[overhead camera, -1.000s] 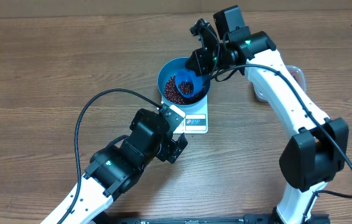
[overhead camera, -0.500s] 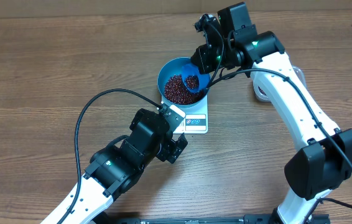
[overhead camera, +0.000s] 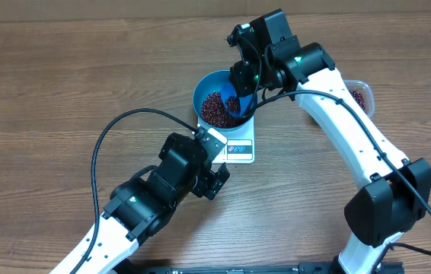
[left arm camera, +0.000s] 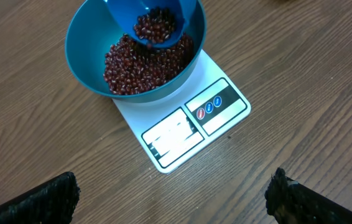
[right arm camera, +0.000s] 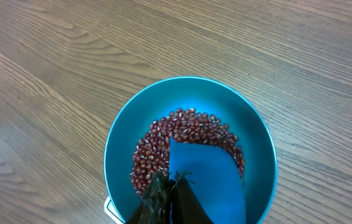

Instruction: Scoop item into bowl and weigh 150g on scale

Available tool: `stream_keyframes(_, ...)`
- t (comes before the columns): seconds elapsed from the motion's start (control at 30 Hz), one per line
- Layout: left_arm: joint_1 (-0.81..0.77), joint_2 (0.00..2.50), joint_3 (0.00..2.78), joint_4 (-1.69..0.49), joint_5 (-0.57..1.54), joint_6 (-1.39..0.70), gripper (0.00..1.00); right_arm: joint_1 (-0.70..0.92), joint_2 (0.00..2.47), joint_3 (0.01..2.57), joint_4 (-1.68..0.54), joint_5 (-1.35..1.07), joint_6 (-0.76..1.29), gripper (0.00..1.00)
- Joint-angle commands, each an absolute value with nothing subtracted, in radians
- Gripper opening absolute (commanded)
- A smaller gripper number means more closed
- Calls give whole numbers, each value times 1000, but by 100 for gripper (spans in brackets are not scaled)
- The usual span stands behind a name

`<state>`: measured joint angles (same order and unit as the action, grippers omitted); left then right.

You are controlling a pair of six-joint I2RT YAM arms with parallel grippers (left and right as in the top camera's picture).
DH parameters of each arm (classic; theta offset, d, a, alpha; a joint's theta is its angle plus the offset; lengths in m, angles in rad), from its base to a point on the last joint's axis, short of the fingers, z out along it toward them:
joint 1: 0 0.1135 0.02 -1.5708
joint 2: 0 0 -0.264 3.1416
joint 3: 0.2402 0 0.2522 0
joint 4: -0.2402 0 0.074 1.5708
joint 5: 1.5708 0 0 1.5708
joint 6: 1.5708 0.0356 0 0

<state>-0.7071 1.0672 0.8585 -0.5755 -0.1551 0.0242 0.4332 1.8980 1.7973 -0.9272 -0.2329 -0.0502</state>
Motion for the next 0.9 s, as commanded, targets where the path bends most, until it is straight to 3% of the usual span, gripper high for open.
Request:
stream_keyframes(0.0,-706,1071,853,-572,-168,11,100,432,1853,1834,-922,-218,-58,4)
stream_keyframes(0.87,-706,1072,853,-572,-167,11,99,500,1853,1834,-914,-26,-84,4)
